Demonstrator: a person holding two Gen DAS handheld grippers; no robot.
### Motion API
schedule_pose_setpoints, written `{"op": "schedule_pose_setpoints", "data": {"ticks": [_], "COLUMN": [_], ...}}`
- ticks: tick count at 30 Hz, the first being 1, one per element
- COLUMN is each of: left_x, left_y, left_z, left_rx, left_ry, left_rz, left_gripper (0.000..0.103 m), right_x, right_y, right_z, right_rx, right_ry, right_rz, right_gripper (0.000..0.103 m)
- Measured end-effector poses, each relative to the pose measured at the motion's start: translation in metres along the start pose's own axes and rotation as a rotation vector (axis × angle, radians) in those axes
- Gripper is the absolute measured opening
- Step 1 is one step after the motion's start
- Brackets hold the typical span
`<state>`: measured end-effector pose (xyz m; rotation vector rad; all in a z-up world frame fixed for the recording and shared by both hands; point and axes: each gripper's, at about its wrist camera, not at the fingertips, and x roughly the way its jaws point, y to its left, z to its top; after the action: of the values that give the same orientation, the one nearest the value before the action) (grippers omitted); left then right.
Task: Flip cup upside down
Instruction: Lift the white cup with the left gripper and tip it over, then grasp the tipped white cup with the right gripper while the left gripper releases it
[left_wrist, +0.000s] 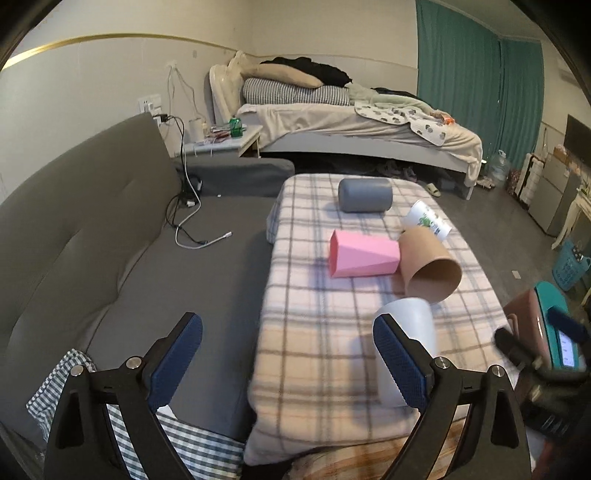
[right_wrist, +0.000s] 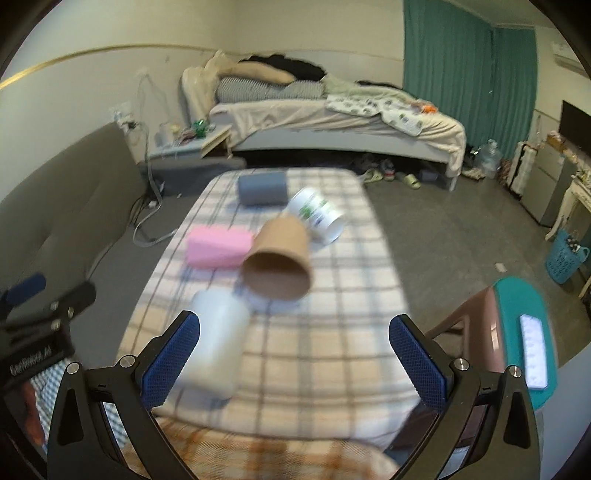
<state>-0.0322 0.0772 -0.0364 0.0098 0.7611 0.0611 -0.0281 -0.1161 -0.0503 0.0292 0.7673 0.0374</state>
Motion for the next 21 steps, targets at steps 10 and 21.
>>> {"op": "schedule_pose_setpoints", "data": {"ticks": [10,21], "left_x": [0.016,0.034], "left_y": [0.024,0.033], "left_z": [-0.020,-0.030], "left_rx": [-0.027,-0.045], "left_ry": [0.033,0.071], "left_rz": [0.017,0.020], "left_gripper": [0.097,0.097], "right_x": [0.038,0.071], "right_y": [0.051,0.070], "right_z": [-0.029,-0.041], "right_rx": [-0.093,-0.104], "right_ry": [0.091,0.184], "right_rz": [0.064,0.098], "right_gripper": [0.103,0.093]}}
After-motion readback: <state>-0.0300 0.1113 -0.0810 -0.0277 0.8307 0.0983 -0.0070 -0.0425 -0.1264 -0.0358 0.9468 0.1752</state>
